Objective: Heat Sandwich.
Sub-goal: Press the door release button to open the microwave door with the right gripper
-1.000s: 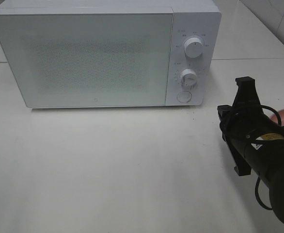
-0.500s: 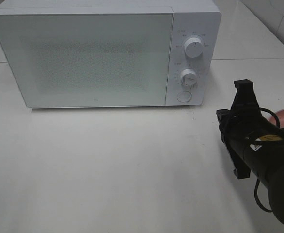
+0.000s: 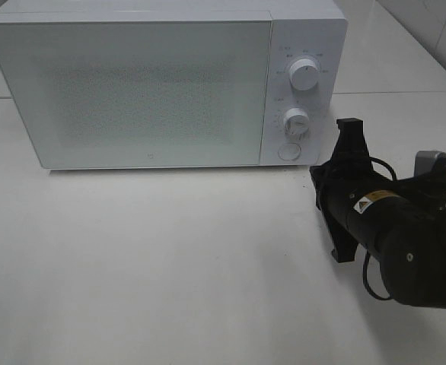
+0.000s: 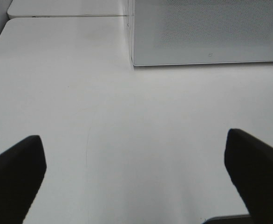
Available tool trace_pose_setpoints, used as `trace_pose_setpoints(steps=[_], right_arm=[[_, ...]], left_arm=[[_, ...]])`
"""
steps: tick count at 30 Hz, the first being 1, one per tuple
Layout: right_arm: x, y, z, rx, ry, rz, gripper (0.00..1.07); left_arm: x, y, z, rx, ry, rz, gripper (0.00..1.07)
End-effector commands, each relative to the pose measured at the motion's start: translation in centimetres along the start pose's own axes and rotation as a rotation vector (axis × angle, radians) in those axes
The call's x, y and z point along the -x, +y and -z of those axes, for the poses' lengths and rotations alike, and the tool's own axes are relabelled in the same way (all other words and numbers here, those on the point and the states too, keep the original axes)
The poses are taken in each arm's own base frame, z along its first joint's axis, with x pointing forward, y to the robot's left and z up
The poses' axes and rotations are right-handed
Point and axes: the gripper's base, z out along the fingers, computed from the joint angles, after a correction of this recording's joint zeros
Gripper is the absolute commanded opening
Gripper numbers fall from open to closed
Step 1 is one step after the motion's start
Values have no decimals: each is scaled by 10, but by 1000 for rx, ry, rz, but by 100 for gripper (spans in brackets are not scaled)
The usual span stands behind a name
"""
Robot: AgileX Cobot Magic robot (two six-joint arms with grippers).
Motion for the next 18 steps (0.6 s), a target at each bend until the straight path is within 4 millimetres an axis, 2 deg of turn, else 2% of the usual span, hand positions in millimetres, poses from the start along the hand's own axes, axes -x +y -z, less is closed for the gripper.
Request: trace_pose_setpoints(steps=[1,7,18], right_arm=[[-2,3,-11,-10,9,-6,0],[-7,3,-29,-29,9,-17,0],[-3,10,-58,-51,0,-34,0]], left_arm=[[-1,-1,3,-6,-38,4,101],[-1,-1,3,-6,-38,4,101],[-1,-1,3,-6,-38,4,101]])
